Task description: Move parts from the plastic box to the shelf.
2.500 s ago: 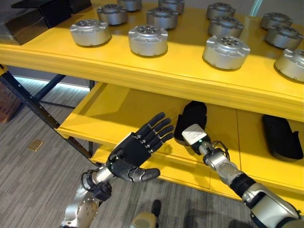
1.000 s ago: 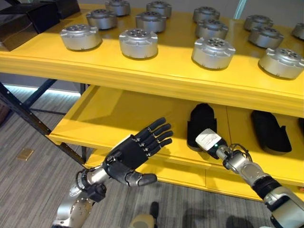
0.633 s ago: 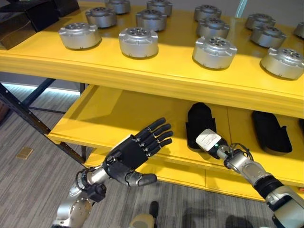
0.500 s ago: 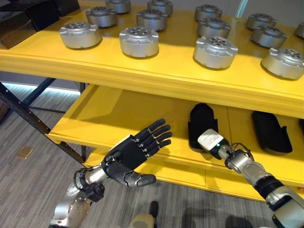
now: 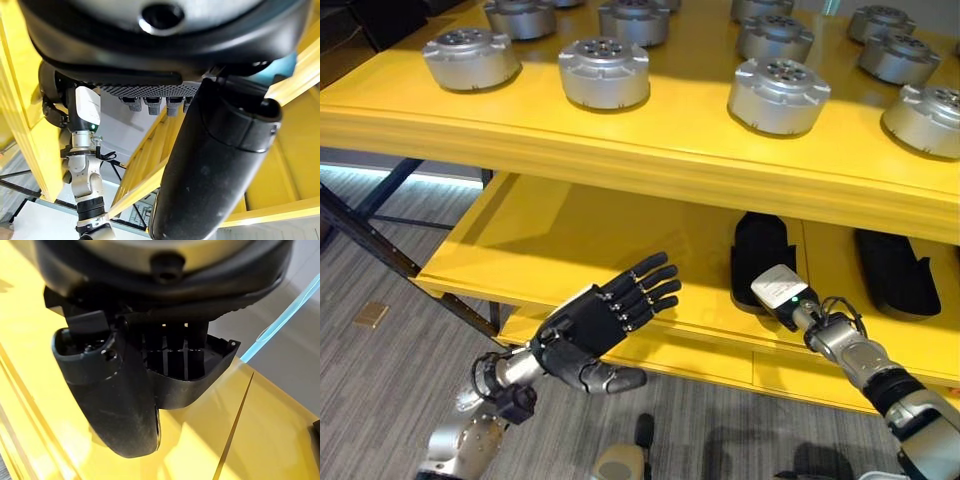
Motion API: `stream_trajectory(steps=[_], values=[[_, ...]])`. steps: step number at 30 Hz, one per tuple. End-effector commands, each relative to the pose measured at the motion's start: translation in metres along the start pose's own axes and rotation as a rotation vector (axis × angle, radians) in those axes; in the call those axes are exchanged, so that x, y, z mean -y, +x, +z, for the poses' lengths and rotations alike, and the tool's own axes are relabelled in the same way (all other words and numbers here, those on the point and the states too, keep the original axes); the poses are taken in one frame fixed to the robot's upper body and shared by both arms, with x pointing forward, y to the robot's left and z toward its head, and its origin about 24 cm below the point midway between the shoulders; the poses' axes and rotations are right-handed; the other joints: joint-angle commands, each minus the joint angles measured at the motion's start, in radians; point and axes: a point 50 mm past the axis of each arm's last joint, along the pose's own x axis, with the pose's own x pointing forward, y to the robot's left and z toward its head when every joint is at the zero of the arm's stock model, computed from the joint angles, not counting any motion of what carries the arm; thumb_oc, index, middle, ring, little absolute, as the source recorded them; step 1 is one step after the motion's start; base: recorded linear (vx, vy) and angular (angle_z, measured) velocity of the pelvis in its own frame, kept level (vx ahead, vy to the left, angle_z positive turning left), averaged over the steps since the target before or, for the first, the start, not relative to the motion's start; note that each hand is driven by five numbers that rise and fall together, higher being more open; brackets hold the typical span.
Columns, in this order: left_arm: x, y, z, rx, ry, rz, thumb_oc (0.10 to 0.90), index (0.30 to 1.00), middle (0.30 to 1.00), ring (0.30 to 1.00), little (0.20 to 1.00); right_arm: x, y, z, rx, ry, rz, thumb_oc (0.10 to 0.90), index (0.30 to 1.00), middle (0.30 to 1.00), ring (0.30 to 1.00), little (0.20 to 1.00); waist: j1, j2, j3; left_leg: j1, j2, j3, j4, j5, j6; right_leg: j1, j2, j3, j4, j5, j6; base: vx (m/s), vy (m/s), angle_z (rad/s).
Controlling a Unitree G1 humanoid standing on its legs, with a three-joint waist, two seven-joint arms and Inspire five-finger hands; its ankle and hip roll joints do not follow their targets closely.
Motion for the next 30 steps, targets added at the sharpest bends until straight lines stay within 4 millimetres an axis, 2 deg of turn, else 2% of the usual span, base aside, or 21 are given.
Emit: stream_trajectory(steps=[1,6,7,8,9,10,15,24,30], values=[[0.01,0.023,0.034,0.205,0.09,-0.131,0.9,1.0,1.0,1.0,1.0,0.021,-0.001,-0.055,-0.119,-0.138,-0.037,0.4,0.3,0.3,0.3,0.3,0.009,0.023,-0.004,0.022,0.055,-0.046,0.135,-0.186,-0.046,-0.099,0.003,-0.045,0.076,0.045,-0.037,0.01,-0.031,0.02],[0.01,0.023,0.033,0.197,0.087,-0.131,0.9,1.0,1.0,1.0,1.0,0.027,0.001,-0.055,-0.104,-0.17,-0.059,0.402,0.303,0.303,0.303,0.303,0.011,0.028,-0.002,0.019,0.055,-0.053,0.138,-0.183,-0.048,-0.101,0.004,-0.047,0.081,0.042,-0.041,0.0,0.0,0.0],[0.011,0.023,0.033,0.198,0.085,-0.134,0.9,1.0,1.0,1.0,1.0,0.028,0.001,-0.056,-0.105,-0.172,-0.067,0.529,0.481,0.481,0.481,0.481,0.012,0.031,-0.001,0.019,0.054,-0.055,0.136,-0.182,-0.049,-0.101,0.005,-0.048,0.081,0.041,-0.042,0.0,0.0,0.0],[0.011,0.023,0.033,0.198,0.085,-0.135,0.9,1.0,1.0,1.0,1.0,0.029,0.002,-0.057,-0.104,-0.171,-0.069,0.622,0.61,0.61,0.61,0.61,0.013,0.032,0.0,0.019,0.054,-0.056,0.136,-0.182,-0.049,-0.102,0.005,-0.049,0.081,0.041,-0.042,0.0,0.0,0.0],[0.011,0.024,0.033,0.199,0.085,-0.135,0.9,1.0,1.0,1.0,1.0,0.03,0.002,-0.057,-0.106,-0.167,-0.069,0.808,0.871,0.871,0.871,0.871,0.013,0.033,0.001,0.018,0.053,-0.057,0.136,-0.181,-0.05,-0.102,0.005,-0.049,0.081,0.04,-0.043,0.0,0.0,0.0],[0.011,0.024,0.033,0.2,0.088,-0.135,0.9,1.0,1.0,1.0,1.0,0.03,0.002,-0.059,-0.116,-0.158,-0.066,0.9,1.0,1.0,1.0,1.0,0.013,0.035,0.004,0.015,0.052,-0.06,0.136,-0.18,-0.05,-0.104,0.006,-0.05,0.082,0.041,-0.043,0.0,0.0,0.0],[0.011,0.023,0.035,0.207,0.096,-0.135,0.9,1.0,1.0,1.0,1.0,0.03,0.001,-0.066,-0.173,-0.106,-0.052,0.9,1.0,1.0,1.0,1.0,0.014,0.039,0.01,0.012,0.051,-0.063,0.135,-0.178,-0.052,-0.107,0.005,-0.052,0.084,0.04,-0.044,0.0,0.0,0.0],[0.011,0.026,0.036,0.21,0.105,-0.145,0.9,1.0,1.0,1.0,1.0,0.015,-0.004,-0.081,-0.335,0.058,0.006,0.9,1.0,1.0,1.0,1.0,0.008,0.045,0.017,0.013,0.052,-0.06,0.133,-0.176,-0.049,-0.11,0.003,-0.05,0.086,0.042,-0.044,-0.01,0.002,0.03],[0.012,0.029,0.036,0.208,0.1,-0.148,0.9,1.0,1.0,1.0,1.0,0.01,-0.005,-0.085,-0.395,0.107,0.027,0.9,1.0,1.0,1.0,1.0,0.006,0.048,0.012,0.021,0.052,-0.057,0.129,-0.176,-0.049,-0.106,0.003,-0.046,0.086,0.043,-0.043,0.0,0.0,0.0]])
